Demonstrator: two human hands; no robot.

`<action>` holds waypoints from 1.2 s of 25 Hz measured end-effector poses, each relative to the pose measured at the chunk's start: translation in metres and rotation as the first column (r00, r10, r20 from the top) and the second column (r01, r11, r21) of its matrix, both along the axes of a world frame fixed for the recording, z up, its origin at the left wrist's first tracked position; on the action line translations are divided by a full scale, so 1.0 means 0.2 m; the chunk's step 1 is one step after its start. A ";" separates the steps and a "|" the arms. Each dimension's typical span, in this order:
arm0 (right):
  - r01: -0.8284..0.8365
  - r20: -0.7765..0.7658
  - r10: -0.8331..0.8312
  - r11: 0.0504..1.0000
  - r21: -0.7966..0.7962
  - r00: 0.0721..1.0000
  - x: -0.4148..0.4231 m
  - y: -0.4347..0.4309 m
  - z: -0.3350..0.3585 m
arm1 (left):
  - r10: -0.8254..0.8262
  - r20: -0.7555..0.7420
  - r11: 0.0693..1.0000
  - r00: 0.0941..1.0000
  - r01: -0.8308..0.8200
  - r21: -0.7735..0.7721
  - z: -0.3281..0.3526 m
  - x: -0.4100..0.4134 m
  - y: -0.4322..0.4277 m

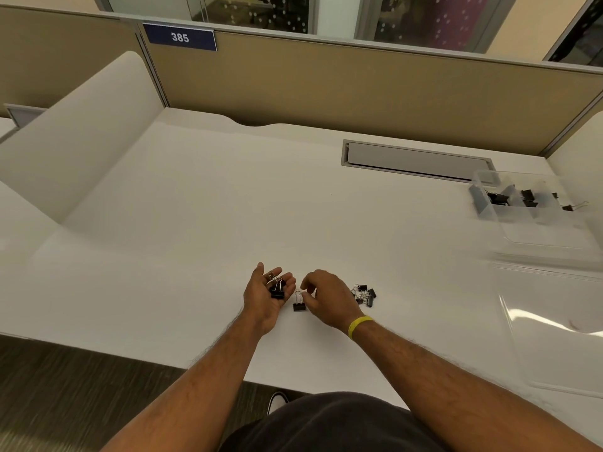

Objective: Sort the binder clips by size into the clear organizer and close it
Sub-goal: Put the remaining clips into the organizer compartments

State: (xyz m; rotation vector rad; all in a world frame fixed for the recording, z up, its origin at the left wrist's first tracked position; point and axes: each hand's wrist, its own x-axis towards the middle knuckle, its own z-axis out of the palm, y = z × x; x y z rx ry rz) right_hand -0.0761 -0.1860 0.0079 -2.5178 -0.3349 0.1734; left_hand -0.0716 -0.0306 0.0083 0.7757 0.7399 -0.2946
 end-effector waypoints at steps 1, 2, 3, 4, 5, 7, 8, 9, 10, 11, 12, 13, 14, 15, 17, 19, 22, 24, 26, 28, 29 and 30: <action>0.011 -0.056 -0.013 0.999 -0.039 0.998 -0.01 0.00 -0.01 | 0.006 -0.001 1.000 1.000 -0.006 0.001 0.00 0.00 0.00; 0.014 -0.099 -0.021 0.997 -0.070 0.995 -0.02 0.00 -0.03 | 0.005 -0.002 1.000 1.000 -0.005 0.004 -0.01 0.00 0.01; 0.014 -0.128 -0.025 0.996 -0.090 0.991 -0.03 0.01 -0.03 | 0.002 -0.001 1.000 1.000 -0.002 0.008 -0.01 0.00 0.01; 0.013 -0.144 -0.028 0.995 -0.103 0.989 -0.04 0.02 -0.04 | 0.000 0.001 1.000 1.000 0.000 0.010 -0.01 0.00 0.01; 0.015 -0.153 -0.032 0.994 -0.112 0.988 -0.05 0.03 -0.05 | 0.000 0.001 1.000 1.000 0.000 0.012 -0.01 0.00 0.01; 0.018 -0.162 -0.040 0.990 -0.138 0.986 -0.05 0.05 -0.05 | 0.001 0.000 1.000 1.000 -0.001 0.011 -0.01 0.00 0.01; 0.015 -0.162 -0.040 0.988 -0.155 0.986 -0.05 0.05 -0.05 | 0.002 -0.001 1.000 1.000 -0.002 0.012 -0.01 0.00 0.01; 0.011 -0.161 -0.039 0.986 -0.169 0.986 -0.05 0.06 -0.05 | 0.001 -0.004 1.000 1.000 -0.001 0.013 -0.02 0.00 0.01; 0.012 -0.161 -0.040 0.985 -0.172 0.986 -0.05 0.06 -0.05 | -0.001 -0.007 1.000 1.000 0.001 0.016 -0.02 0.00 0.01; 0.017 -0.161 -0.044 0.986 -0.167 0.986 -0.05 0.06 -0.05 | -0.003 -0.009 1.000 1.000 0.004 0.020 -0.02 0.00 0.01; 0.022 -0.164 -0.049 0.986 -0.163 0.985 -0.05 0.06 -0.05 | -0.004 -0.011 1.000 1.000 0.004 0.025 -0.02 0.00 0.01; 0.024 -0.167 -0.052 0.986 -0.165 0.985 -0.05 0.06 -0.05 | -0.003 -0.012 1.000 1.000 0.003 0.028 -0.02 0.01 0.01; 0.025 -0.172 -0.055 0.984 -0.175 0.984 -0.05 0.06 -0.04 | -0.003 -0.014 0.999 1.000 0.003 0.032 -0.02 0.01 0.01; 0.027 -0.174 -0.060 0.982 -0.188 0.983 -0.05 0.05 -0.04 | -0.005 -0.015 0.999 1.000 0.006 0.034 -0.02 0.01 0.01; 0.034 -0.169 -0.069 0.979 -0.203 0.983 -0.05 0.05 -0.04 | -0.015 -0.017 0.999 1.000 0.016 0.038 -0.02 0.02 0.01; 0.045 -0.162 -0.076 0.981 -0.189 0.984 -0.06 0.05 -0.04 | -0.024 -0.023 0.999 0.999 0.025 0.040 -0.02 0.01 0.01; 0.081 -0.158 -0.099 0.990 -0.119 0.982 -0.06 0.04 -0.05 | -0.037 -0.032 0.998 0.999 0.039 0.049 -0.04 0.01 0.01; 0.104 -0.119 -0.110 0.993 -0.053 0.987 -0.06 0.03 -0.05 | -0.054 -0.032 0.997 0.998 0.056 0.052 -0.04 0.01 0.01; 0.092 -0.045 -0.092 0.996 0.010 0.995 -0.06 0.03 -0.05 | -0.075 -0.027 0.996 0.997 0.076 0.052 -0.04 0.02 0.01; 0.058 0.016 -0.059 0.997 0.055 0.998 -0.05 0.06 -0.03 | -0.120 -0.027 0.991 0.992 0.121 0.060 -0.04 0.02 0.00; 0.044 0.041 -0.047 0.997 0.071 0.998 -0.04 0.07 -0.01 | -0.147 -0.027 0.987 0.989 0.149 0.066 -0.03 0.02 -0.01; 0.033 0.066 -0.038 0.996 0.086 0.997 -0.03 0.08 -0.01 | -0.171 -0.027 0.983 0.985 0.173 0.069 -0.03 0.02 -0.02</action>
